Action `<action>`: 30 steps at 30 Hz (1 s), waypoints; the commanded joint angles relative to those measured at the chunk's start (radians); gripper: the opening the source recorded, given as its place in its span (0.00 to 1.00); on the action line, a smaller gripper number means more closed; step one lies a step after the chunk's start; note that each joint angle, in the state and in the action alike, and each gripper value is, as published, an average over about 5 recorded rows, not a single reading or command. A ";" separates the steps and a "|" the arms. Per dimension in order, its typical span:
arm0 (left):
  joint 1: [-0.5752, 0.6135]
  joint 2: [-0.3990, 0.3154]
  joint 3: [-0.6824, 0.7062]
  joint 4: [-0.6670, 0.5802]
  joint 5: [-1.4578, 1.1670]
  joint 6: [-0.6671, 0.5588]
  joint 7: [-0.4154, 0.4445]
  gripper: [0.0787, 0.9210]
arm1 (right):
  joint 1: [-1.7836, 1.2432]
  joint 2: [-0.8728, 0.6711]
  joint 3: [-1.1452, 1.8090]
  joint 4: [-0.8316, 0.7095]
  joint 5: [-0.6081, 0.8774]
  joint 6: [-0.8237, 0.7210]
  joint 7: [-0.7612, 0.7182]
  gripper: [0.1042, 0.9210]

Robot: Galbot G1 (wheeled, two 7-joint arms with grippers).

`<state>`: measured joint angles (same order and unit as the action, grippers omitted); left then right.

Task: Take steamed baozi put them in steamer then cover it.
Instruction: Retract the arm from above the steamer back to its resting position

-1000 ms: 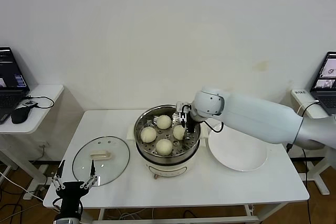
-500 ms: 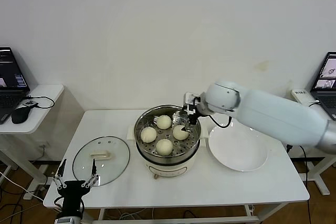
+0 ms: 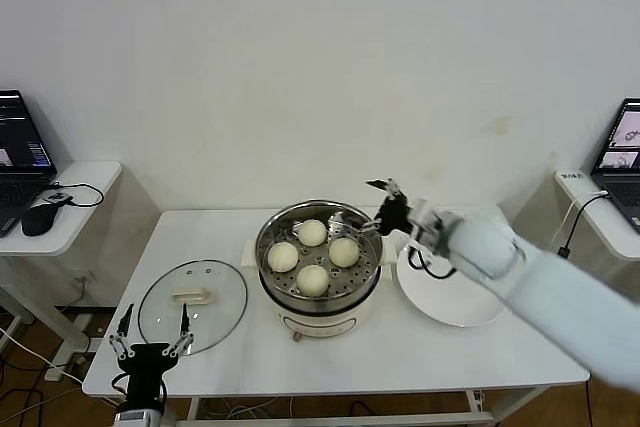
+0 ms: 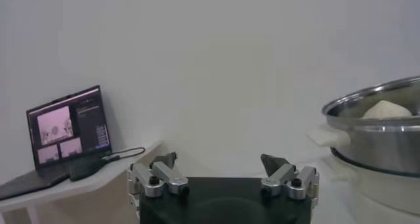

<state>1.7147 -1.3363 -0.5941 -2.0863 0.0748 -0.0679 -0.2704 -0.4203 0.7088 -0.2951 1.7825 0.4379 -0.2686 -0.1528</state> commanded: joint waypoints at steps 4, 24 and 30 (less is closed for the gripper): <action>-0.049 0.028 0.009 0.128 0.216 0.093 0.011 0.88 | -0.962 0.327 0.958 0.036 -0.160 0.498 0.046 0.88; -0.137 0.177 -0.073 0.395 1.081 -0.036 0.083 0.88 | -1.088 0.623 1.155 0.027 -0.198 0.536 0.012 0.88; -0.210 0.207 -0.050 0.440 1.084 -0.033 0.095 0.88 | -1.106 0.634 1.164 0.023 -0.209 0.538 0.012 0.88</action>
<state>1.5877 -1.1882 -0.6469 -1.7434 0.9970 -0.0910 -0.2097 -1.4471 1.2606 0.7807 1.8076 0.2470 0.2336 -0.1393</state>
